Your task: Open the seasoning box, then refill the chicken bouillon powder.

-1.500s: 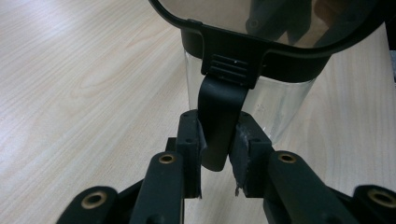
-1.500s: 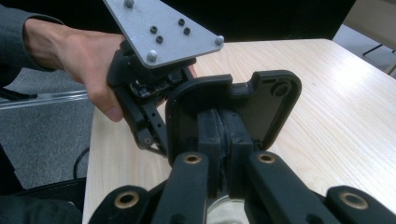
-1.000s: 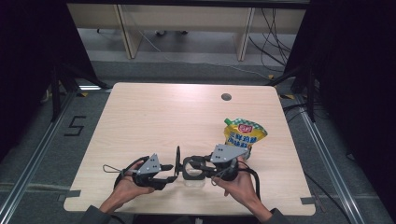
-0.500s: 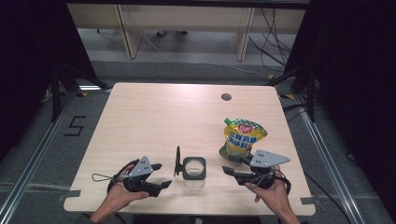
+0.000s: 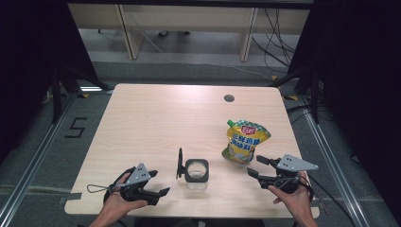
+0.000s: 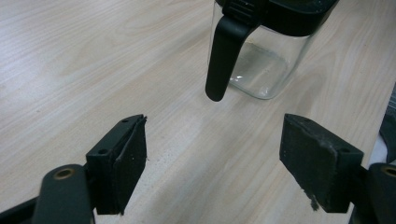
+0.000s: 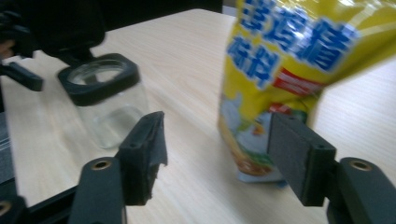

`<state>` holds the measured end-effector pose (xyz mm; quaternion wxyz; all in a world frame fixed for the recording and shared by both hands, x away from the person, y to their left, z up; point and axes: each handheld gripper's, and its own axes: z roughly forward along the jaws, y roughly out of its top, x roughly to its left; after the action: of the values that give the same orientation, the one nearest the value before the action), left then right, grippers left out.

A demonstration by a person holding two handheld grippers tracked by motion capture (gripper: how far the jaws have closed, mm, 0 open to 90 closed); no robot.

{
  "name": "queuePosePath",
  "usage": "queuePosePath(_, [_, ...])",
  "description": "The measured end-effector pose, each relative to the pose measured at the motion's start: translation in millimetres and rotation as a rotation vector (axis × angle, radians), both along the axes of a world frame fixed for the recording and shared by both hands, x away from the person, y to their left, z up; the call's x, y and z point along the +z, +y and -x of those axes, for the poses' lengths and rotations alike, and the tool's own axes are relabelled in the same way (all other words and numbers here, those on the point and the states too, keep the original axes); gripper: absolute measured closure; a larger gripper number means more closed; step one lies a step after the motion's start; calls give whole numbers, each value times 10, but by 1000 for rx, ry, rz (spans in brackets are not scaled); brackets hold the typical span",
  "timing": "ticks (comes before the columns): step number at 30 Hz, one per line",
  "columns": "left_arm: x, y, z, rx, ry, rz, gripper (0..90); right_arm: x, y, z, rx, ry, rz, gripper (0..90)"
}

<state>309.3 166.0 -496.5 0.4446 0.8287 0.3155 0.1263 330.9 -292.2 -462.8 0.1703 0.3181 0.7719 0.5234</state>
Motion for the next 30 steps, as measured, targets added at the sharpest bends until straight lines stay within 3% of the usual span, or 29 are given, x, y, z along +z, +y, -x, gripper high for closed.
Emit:
queuePosePath(2, [5,3,5,-12,-3,-17,227,-36,-38,-39,0,-13,0,350])
queuePosePath(3, [5,20,9,-13,-15,-38,227,-61,-51,-43,-23,7,8,315])
queuePosePath(5, [-5,3,54,17,6,-11,227,-66,-52,-44,-21,24,4,298])
queuePosePath(7, [-1,4,91,12,1,-11,226,-86,-65,-59,-35,35,8,275])
queuePosePath(8, [4,7,107,9,1,-20,225,-103,-79,-92,-30,12,24,257])
queuePosePath(9, [-1,2,126,3,-6,-6,225,-108,-75,-92,-30,28,12,240])
queuePosePath(10, [3,0,150,4,-6,-9,223,-122,-80,-102,-44,15,16,224])
queuePosePath(12, [7,5,194,-7,-8,-4,220,-121,-81,-86,-54,61,-7,222])
queuePosePath(14, [16,33,200,-11,-19,-15,220,-132,-105,-125,-52,17,7,221])
queuePosePath(21, [15,84,218,19,-9,-4,214,-133,-127,-118,-77,51,-16,218])
queuePosePath(22, [15,87,217,17,-10,-10,212,-136,-145,-144,-74,13,2,218])
queuePosePath(26, [19,88,211,6,-18,-8,190,-140,-130,-133,-91,53,-21,197])
queuePosePath(27, [8,74,224,26,5,9,186,-153,-142,-160,-89,21,-3,190])
queuePosePath(28, [6,81,213,19,-4,-12,182,-154,-145,-157,-97,31,-3,182])
queuePosePath(30, [-18,56,215,18,2,13,175,-175,-166,-200,-103,23,12,167])
